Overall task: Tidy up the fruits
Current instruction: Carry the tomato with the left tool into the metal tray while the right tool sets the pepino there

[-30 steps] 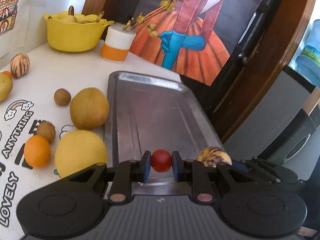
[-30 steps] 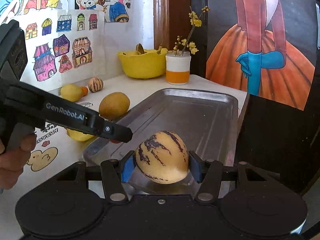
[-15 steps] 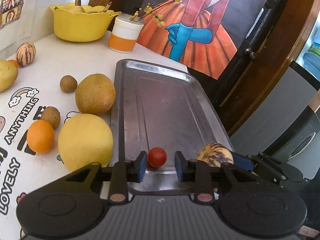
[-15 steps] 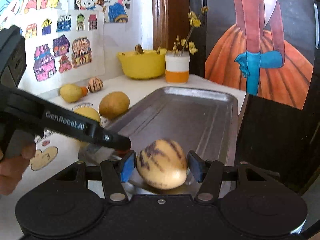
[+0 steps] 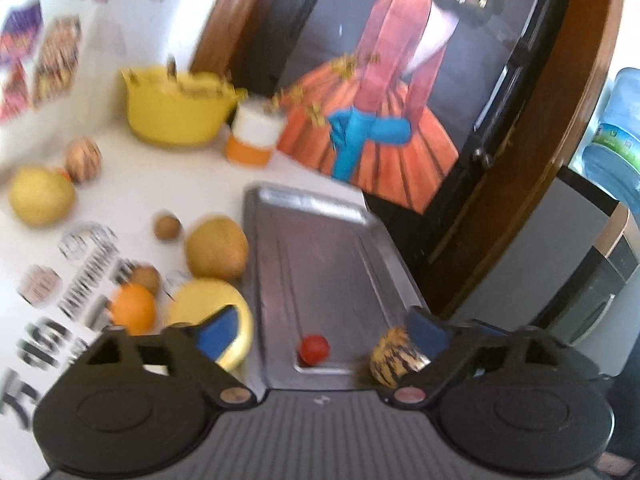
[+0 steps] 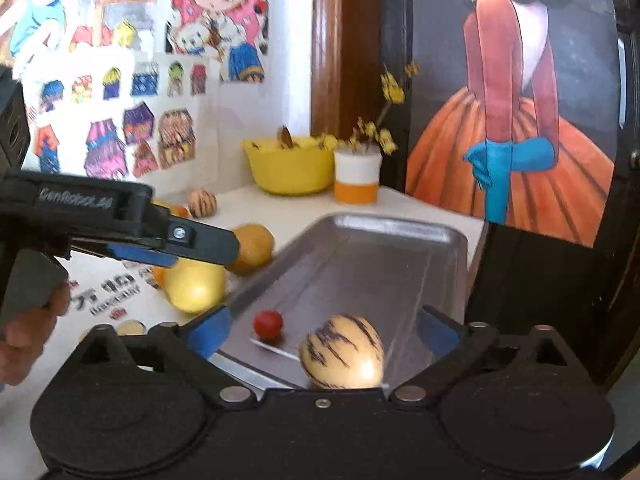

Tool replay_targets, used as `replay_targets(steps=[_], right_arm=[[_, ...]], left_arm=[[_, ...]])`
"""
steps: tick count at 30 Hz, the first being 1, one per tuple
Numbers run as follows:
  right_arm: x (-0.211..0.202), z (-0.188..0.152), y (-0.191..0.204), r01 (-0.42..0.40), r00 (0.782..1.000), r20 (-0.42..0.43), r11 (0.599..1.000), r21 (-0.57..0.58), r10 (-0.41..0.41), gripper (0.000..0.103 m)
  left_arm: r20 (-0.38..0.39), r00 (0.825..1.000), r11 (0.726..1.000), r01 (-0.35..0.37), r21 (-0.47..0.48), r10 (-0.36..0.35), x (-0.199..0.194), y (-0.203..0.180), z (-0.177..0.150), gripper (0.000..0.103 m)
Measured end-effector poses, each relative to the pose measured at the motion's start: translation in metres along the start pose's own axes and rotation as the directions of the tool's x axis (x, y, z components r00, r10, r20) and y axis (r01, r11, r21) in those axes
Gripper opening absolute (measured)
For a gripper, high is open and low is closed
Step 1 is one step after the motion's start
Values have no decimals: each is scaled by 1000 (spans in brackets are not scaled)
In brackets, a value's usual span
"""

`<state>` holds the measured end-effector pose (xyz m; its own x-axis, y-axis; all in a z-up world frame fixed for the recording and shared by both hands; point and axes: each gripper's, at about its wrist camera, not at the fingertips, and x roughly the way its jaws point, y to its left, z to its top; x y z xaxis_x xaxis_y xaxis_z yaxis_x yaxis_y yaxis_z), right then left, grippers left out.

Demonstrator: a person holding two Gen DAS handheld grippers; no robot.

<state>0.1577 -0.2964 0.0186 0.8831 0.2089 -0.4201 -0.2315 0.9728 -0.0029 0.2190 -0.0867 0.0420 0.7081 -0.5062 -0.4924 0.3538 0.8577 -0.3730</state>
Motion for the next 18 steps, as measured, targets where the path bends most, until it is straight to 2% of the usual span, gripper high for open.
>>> replay_targets(steps=[4, 8, 11, 14, 18], right_arm=[[-4, 12, 15, -26, 1000, 16, 1000, -3, 26, 102], [-4, 26, 36, -88, 996, 9, 996, 3, 88, 102], [0, 35, 56, -128, 992, -8, 992, -22, 128, 102], [11, 43, 79, -146, 989, -48, 984, -105, 141, 102], [39, 48, 111, -112, 985, -155, 964, -243, 75, 102]], left_arm=[[113, 991, 992, -82, 91, 71, -26, 1, -4, 103], [157, 980, 986, -134, 96, 118, -48, 12, -6, 103], [156, 975, 984, -167, 64, 155, -62, 29, -8, 103], [131, 964, 970, -237, 48, 229, -71, 49, -6, 103], [78, 952, 952, -302, 56, 297, -78, 79, -2, 103]])
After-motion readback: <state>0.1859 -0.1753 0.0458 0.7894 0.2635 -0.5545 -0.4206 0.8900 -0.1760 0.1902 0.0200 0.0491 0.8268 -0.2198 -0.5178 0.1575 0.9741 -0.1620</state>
